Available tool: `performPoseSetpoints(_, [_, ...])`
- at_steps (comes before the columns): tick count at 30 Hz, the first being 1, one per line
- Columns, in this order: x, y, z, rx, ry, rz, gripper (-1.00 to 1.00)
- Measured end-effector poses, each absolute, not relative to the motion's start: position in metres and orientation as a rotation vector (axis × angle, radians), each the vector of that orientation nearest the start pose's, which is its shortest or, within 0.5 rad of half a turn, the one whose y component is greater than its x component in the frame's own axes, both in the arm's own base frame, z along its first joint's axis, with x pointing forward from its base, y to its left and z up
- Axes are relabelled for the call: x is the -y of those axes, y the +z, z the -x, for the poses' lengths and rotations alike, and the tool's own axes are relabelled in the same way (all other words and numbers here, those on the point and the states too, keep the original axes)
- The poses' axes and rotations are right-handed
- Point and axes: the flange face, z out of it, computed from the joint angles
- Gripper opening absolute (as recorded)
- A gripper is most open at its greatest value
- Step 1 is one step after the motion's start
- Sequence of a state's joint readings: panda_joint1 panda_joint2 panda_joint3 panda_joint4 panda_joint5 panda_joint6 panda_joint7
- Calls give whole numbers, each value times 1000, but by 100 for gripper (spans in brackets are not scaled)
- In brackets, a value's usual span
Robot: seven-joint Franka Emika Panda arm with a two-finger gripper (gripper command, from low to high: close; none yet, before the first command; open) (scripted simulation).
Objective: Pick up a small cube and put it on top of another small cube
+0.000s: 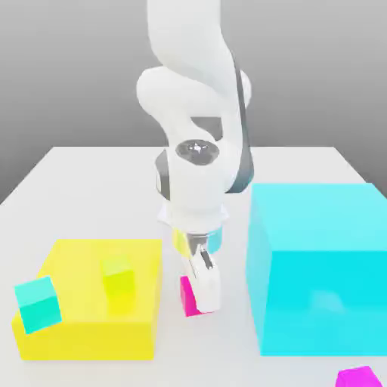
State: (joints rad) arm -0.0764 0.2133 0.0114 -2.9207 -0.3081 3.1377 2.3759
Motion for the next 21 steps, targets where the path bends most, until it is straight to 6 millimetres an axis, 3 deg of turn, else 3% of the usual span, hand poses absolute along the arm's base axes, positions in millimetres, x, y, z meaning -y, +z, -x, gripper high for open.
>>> performPoseSetpoints(3, [-6,137,-319,-2748,-5,1517,-100])
performPoseSetpoints(12, [-7,191,-318,-2746,-7,1524,-100])
performPoseSetpoints(15, [13,215,-332,-2740,-5,1537,-100])
performPoseSetpoints(21, [79,280,-362,-2710,-3,1589,-100])
